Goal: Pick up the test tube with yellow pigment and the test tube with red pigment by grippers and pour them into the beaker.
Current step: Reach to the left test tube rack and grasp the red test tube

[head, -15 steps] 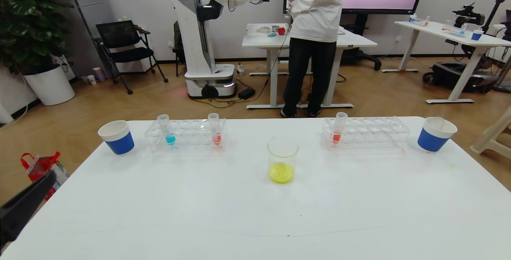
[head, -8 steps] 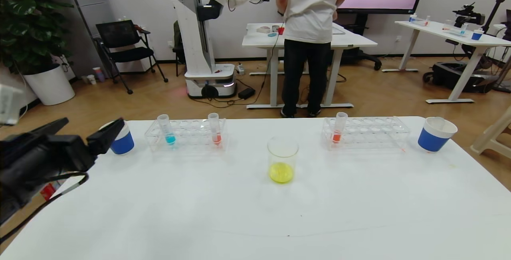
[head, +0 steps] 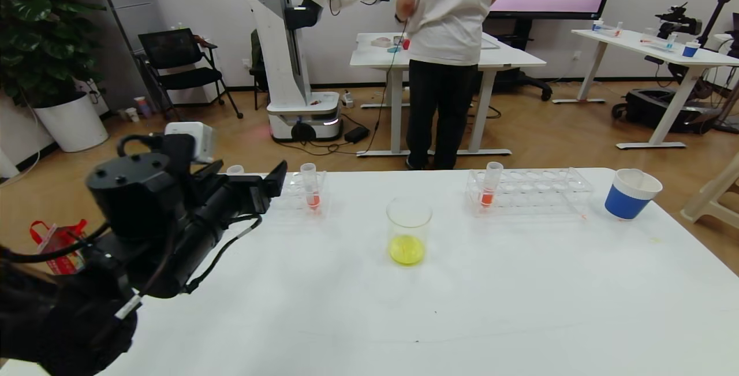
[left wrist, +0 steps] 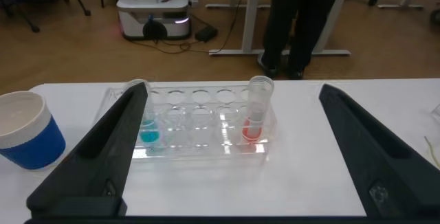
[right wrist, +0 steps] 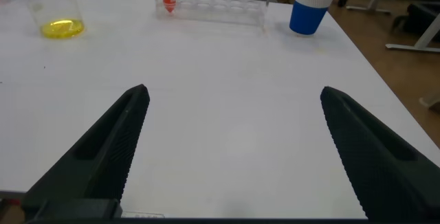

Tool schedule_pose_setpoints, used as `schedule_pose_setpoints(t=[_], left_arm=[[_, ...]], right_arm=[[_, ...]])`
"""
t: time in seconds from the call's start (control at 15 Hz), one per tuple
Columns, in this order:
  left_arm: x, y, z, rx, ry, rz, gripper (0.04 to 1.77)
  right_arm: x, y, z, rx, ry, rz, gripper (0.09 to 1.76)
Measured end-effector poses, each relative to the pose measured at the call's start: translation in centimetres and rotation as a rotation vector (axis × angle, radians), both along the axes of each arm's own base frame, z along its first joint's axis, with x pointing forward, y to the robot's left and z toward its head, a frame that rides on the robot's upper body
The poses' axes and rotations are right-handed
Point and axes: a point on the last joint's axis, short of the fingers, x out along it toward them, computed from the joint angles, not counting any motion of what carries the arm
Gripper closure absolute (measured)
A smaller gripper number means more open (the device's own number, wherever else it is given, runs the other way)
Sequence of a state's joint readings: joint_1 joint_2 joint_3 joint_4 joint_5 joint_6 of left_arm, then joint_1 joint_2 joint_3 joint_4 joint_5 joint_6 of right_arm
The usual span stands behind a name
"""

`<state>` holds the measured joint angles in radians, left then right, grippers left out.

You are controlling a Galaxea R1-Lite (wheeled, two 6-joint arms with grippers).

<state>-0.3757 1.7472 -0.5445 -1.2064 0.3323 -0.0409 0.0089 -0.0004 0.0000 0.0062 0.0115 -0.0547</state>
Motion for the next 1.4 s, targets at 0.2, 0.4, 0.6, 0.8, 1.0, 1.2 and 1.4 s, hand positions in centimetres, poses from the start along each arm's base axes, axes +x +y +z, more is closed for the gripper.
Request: schedule_pose_setpoints(t=[0.2,0.4,0.6,0.8,1.0,1.2,1.4], left_arm=[[2.5,-2.4,-2.0,0.002,0.007,-0.010,0.07],[4.9,-3.9,-4.3,0.002,0.010,0.000,0.07],[6.7,-4.7,-6.6,0.001,0.009,0.001,0.07],[8.6,-5.2,-8.1,0.001,0.007,0.008,0.07],[10.4,-5.6,-8.6,-0.004,-0.017,0.015,0.07],[11.9,-5.5,-9.4,-0.008,-0.027,0.029,0.07],[12.5,-5.4,-9.9,-0.012,-0.031,0.036,0.07]], right_arm=[[0.0,0.0,0.0,0.000,0.000,0.000,0.11],[0.0,0.0,0.0,0.000,0.000,0.000,0.11],[0.0,0.0,0.0,0.000,0.000,0.000,0.11],[0.0,0.0,0.0,0.000,0.000,0.000,0.11],[0.0,0.0,0.0,0.000,0.000,0.000,0.11],[0.0,0.0,0.0,0.000,0.000,0.000,0.11],[0.0,0.0,0.0,0.000,0.000,0.000,0.11]])
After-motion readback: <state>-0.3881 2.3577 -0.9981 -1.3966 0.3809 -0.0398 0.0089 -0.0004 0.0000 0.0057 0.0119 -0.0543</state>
